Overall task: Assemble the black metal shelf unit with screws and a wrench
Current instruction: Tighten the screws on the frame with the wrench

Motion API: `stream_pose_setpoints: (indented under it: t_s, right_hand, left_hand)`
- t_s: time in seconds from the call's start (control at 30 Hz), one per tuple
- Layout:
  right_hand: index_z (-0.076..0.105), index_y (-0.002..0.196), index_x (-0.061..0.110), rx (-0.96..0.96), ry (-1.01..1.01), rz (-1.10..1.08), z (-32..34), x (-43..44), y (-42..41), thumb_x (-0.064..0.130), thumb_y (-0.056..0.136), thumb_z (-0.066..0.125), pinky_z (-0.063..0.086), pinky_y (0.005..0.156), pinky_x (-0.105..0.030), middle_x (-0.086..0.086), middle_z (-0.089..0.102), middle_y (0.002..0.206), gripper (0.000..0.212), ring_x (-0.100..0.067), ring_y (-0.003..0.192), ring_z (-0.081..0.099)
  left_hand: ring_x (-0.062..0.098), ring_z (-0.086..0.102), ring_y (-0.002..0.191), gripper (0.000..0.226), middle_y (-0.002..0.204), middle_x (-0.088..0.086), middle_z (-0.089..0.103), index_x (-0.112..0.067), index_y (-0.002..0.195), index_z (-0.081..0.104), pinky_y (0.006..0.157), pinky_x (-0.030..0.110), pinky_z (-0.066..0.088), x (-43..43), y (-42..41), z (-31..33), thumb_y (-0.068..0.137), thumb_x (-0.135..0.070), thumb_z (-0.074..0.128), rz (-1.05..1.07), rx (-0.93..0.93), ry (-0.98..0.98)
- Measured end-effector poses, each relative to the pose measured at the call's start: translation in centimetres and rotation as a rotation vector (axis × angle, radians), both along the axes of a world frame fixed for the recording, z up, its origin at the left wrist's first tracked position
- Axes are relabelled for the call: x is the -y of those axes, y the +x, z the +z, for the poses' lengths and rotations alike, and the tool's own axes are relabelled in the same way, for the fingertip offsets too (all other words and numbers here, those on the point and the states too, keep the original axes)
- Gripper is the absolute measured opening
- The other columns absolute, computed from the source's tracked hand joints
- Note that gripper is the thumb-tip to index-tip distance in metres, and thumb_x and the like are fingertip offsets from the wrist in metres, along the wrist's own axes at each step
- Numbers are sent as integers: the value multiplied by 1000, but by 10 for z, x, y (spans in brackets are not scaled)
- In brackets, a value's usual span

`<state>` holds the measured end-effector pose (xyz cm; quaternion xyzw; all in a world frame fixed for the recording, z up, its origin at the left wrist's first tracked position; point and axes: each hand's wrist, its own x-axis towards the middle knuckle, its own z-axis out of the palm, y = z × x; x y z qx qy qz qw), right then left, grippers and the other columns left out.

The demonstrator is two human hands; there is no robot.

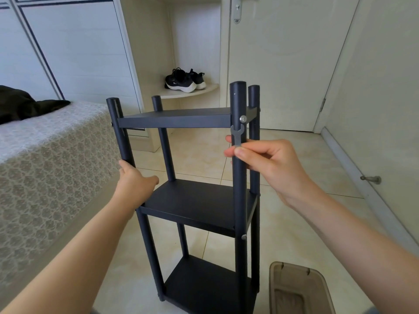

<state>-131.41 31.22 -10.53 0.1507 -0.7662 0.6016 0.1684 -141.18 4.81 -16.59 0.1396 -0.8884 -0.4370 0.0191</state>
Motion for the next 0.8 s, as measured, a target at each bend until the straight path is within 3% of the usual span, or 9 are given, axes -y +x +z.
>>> stream_pose_setpoints:
  t_s: [0.1, 0.23, 0.3, 0.4, 0.57, 0.8]
  right_hand:
    - [78, 97, 20, 35, -35, 23, 2, 3, -3, 12, 93, 64, 55, 94, -32, 11, 76, 102, 16, -3, 108, 66]
    - [78, 94, 28, 49, -70, 53, 3, 9, -7, 15, 93, 64, 56, 90, -30, 12, 75, 103, 19, -4, 107, 67]
    - [78, 93, 31, 53, -82, 69, 3, 13, -8, 16, 94, 63, 56, 90, -30, 11, 75, 104, 21, -5, 108, 67]
    - [78, 96, 30, 52, -90, 101, 3, 18, -9, 17, 96, 62, 56, 92, -33, 9, 75, 107, 21, -8, 110, 66]
    - [78, 97, 30, 61, -133, 128, 2, 25, -12, 18, 96, 61, 56, 92, -31, 10, 74, 109, 20, -8, 111, 66]
    - [77, 99, 27, 27, -150, 74, 1, 26, -9, 16, 96, 61, 56, 91, -30, 16, 73, 109, 20, -6, 110, 66]
  left_hand:
    - [29, 55, 112, 98, 166, 9, 17, -22, 162, -2, 94, 40, 48, -2, 10, 5, 93, -18, 68, -103, 20, 135]
    - [23, 51, 134, 91, 153, 1, 45, -25, 156, 31, 100, 38, 51, -14, 36, 15, 81, -23, 82, -372, 120, 560]
    - [17, 62, 123, 85, 137, -5, 62, -25, 147, 47, 98, 35, 53, -27, 50, 19, 72, -31, 87, -565, 192, 578]
    - [13, 68, 113, 54, 120, -8, 73, -26, 130, 62, 99, 35, 52, -51, 70, 22, 81, -35, 81, -755, 218, 566]
    - [20, 74, 98, 32, 103, 2, 76, -14, 116, 62, 86, 32, 61, -73, 84, 24, 92, -35, 65, -700, 28, 557]
    - [17, 75, 92, 15, 97, 4, 75, -22, 114, 56, 85, 34, 61, -78, 88, 24, 99, -25, 57, -734, -76, 462]
